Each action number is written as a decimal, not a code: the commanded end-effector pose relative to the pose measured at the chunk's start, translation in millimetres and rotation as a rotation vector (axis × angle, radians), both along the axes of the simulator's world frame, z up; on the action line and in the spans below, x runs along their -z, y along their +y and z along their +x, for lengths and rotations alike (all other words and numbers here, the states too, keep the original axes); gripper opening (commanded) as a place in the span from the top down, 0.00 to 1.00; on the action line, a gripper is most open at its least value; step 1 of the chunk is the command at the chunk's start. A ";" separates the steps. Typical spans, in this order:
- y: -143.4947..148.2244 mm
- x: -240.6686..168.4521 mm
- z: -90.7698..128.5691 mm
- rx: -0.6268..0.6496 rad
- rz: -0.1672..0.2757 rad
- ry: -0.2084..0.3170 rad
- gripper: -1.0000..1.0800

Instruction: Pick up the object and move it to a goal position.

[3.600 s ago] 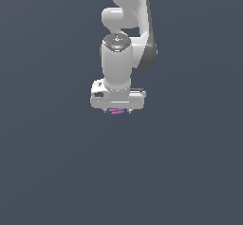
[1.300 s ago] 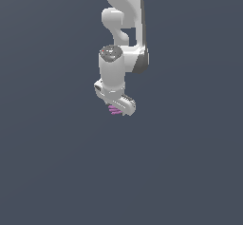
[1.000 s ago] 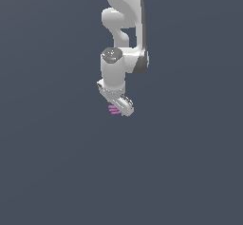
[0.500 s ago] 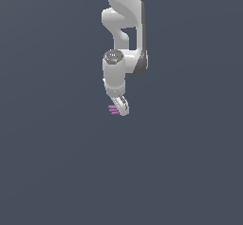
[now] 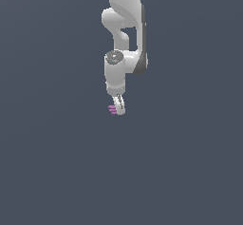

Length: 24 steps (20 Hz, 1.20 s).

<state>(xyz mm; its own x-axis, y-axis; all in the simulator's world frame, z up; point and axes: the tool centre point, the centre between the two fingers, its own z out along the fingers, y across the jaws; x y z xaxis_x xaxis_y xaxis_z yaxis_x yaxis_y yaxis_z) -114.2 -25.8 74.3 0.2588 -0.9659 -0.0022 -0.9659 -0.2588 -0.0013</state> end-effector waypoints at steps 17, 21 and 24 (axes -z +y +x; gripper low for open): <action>-0.4 22.0 -7.7 0.067 -0.002 0.001 0.04; -0.5 40.2 -8.1 0.070 -0.002 0.001 0.04; -0.3 48.9 -8.1 0.070 -0.002 0.001 0.04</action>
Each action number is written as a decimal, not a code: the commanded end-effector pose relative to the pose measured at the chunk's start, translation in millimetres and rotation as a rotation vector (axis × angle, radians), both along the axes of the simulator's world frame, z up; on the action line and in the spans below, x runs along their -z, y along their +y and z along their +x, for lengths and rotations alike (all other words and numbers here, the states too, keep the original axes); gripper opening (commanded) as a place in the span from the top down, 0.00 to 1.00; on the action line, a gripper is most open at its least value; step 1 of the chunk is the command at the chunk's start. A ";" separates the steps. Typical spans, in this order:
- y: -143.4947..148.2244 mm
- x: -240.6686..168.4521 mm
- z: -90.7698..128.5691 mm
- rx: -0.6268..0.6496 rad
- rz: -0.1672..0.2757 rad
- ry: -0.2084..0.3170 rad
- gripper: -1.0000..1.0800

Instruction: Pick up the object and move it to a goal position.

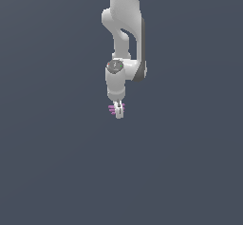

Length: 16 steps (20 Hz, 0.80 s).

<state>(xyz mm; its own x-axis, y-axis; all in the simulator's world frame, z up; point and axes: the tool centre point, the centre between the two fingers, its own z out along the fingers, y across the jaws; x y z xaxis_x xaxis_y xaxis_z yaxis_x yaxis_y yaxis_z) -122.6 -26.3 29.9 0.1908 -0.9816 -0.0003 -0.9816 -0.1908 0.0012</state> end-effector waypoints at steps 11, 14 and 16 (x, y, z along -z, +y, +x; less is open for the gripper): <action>0.1 8.7 0.2 0.001 0.000 -0.001 1.00; 0.1 8.7 0.2 0.001 0.000 -0.001 1.00; -0.2 3.5 2.0 0.002 0.002 -0.008 1.00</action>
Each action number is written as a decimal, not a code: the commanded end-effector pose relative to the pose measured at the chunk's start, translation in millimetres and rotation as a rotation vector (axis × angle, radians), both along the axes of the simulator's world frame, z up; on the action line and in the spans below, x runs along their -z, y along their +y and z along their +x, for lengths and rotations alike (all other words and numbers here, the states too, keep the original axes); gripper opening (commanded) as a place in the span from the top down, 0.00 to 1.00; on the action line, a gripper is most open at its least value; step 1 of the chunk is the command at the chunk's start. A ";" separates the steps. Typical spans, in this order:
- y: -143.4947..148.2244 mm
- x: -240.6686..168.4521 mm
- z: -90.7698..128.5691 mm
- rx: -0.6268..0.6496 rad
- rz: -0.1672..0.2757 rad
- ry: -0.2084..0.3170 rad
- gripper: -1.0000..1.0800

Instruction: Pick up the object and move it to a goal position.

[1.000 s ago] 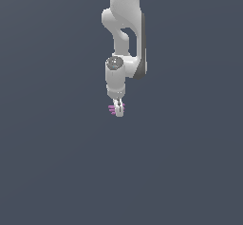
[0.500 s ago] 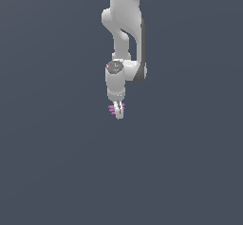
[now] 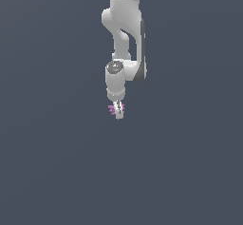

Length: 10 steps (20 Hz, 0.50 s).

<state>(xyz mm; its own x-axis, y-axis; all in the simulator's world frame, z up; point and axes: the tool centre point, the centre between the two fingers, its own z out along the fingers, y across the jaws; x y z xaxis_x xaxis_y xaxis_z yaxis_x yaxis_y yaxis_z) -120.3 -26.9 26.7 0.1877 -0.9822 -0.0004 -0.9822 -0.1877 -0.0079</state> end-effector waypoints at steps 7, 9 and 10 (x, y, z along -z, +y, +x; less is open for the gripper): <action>-7.7 -14.7 5.3 -0.001 0.000 0.002 1.00; -12.2 -23.4 8.5 -0.001 0.000 0.002 1.00; -14.8 -28.4 10.4 -0.001 0.000 0.002 1.00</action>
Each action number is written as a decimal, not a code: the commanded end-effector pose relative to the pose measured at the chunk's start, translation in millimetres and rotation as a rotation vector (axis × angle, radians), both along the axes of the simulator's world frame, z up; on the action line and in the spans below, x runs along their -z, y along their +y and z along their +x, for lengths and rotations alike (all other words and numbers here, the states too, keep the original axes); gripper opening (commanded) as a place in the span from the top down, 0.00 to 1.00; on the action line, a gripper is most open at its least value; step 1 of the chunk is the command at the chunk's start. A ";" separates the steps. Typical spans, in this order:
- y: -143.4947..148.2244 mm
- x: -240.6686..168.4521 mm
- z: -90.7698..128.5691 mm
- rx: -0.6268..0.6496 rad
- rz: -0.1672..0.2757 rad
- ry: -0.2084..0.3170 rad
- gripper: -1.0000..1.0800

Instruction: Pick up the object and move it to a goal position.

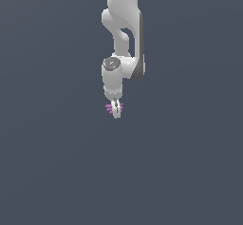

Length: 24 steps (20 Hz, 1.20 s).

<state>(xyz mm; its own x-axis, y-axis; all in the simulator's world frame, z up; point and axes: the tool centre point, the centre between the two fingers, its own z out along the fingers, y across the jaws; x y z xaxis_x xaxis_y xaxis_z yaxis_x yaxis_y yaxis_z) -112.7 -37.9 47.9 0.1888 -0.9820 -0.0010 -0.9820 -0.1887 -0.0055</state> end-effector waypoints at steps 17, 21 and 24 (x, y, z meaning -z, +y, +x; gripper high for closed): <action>-77.5 -143.7 56.5 0.002 -0.004 0.003 1.00; -96.2 -179.3 71.6 0.001 -0.004 0.004 1.00; -108.9 -203.8 82.8 0.000 -0.004 0.004 1.00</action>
<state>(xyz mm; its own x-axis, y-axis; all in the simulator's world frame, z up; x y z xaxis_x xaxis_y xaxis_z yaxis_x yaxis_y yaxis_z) -35.0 -140.4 239.1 0.1875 -0.9823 0.0026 -0.9823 -0.1875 -0.0018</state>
